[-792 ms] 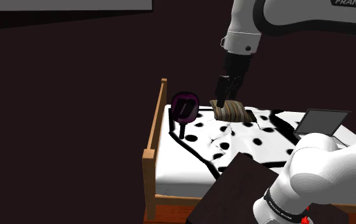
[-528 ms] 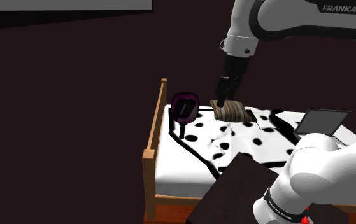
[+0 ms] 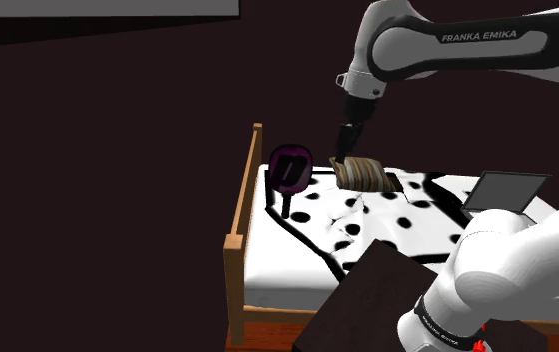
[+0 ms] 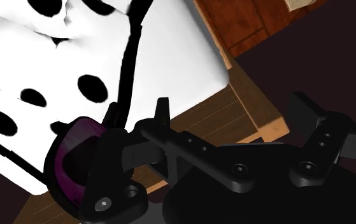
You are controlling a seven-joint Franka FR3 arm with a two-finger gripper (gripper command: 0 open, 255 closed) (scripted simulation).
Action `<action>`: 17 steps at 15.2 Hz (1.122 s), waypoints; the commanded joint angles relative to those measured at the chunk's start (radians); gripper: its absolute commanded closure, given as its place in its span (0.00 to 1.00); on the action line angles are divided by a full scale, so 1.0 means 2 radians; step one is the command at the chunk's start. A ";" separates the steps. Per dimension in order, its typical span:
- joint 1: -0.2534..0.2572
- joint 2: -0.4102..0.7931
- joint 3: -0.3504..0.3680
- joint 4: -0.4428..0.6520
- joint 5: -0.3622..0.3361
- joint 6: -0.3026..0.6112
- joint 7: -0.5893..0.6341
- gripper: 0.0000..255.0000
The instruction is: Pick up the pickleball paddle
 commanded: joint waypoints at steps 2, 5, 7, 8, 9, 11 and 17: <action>0.000 0.036 -0.033 0.005 -0.011 0.039 -0.058 0.00; 0.004 0.081 -0.063 0.023 -0.012 0.074 -0.112 0.00; 0.008 0.114 -0.083 0.038 -0.008 0.096 -0.149 0.00; 0.011 0.131 -0.092 0.048 -0.005 0.106 -0.168 0.00; 0.013 0.149 -0.101 0.058 0.000 0.115 -0.188 0.00; 0.018 0.186 -0.118 0.080 0.013 0.132 -0.227 0.00; 0.023 0.307 -0.157 0.168 0.079 0.162 -0.353 0.00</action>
